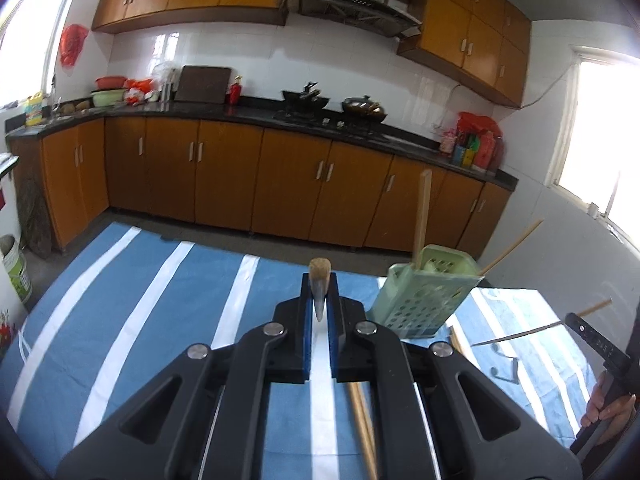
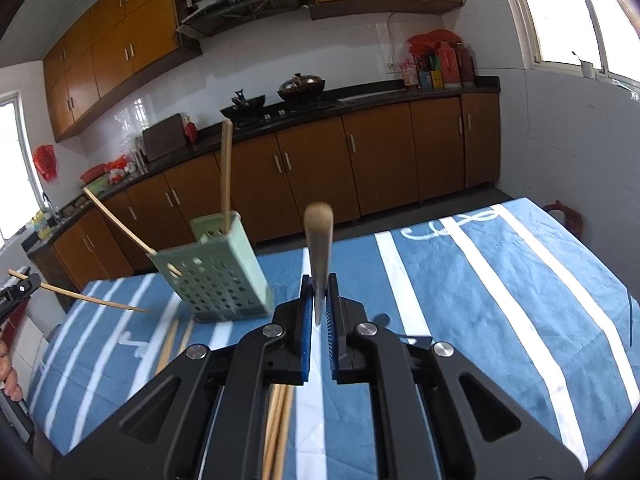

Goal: Organize utensils
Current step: 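Insert both chopsticks into the green holder and open both tools, then move both open tools back down to the chopsticks on the cloth, then grasp a chopstick with the right tool while the left tool grasps another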

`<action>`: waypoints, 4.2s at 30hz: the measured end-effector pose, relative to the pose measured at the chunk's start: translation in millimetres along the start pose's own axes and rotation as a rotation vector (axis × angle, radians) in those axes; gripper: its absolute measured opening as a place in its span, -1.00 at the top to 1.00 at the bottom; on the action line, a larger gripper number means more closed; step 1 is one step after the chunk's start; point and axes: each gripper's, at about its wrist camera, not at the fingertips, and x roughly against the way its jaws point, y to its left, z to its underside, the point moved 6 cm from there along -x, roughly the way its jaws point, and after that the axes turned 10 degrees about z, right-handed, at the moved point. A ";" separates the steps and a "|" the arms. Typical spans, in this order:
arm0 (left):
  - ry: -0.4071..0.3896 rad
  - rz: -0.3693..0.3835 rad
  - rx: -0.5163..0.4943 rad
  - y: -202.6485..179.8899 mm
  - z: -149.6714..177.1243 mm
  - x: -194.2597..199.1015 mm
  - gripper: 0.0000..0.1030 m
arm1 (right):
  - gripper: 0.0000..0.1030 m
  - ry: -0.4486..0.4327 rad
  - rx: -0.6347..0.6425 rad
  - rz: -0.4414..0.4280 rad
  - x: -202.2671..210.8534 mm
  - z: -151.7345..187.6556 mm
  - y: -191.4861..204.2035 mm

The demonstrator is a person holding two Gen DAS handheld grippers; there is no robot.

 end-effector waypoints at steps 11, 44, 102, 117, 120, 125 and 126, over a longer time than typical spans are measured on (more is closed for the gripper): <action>-0.007 0.157 -0.112 -66.0 -57.1 35.2 0.85 | 0.86 -0.101 0.041 -0.209 61.2 -83.2 48.5; 0.131 0.157 -0.060 -86.8 -70.7 -100.6 0.73 | 0.75 0.030 0.099 -0.143 -40.2 -89.1 105.2; 0.508 0.068 0.011 -34.0 188.2 -100.2 0.61 | 0.85 0.409 0.122 0.089 -84.5 135.9 19.1; 0.478 -0.062 -0.105 -34.2 191.2 -103.3 0.73 | 0.84 0.391 0.142 0.093 -82.6 136.4 20.3; 0.467 -0.070 -0.113 -32.0 190.2 -104.9 0.83 | 0.84 0.383 0.151 0.098 -81.9 137.2 22.1; 0.459 -0.105 -0.072 -4.9 174.9 -114.9 0.85 | 0.85 0.376 0.167 0.095 -85.6 134.6 23.1; 0.455 -0.105 -0.060 2.5 171.2 -117.1 0.85 | 0.85 0.375 0.166 0.098 -87.7 132.9 22.0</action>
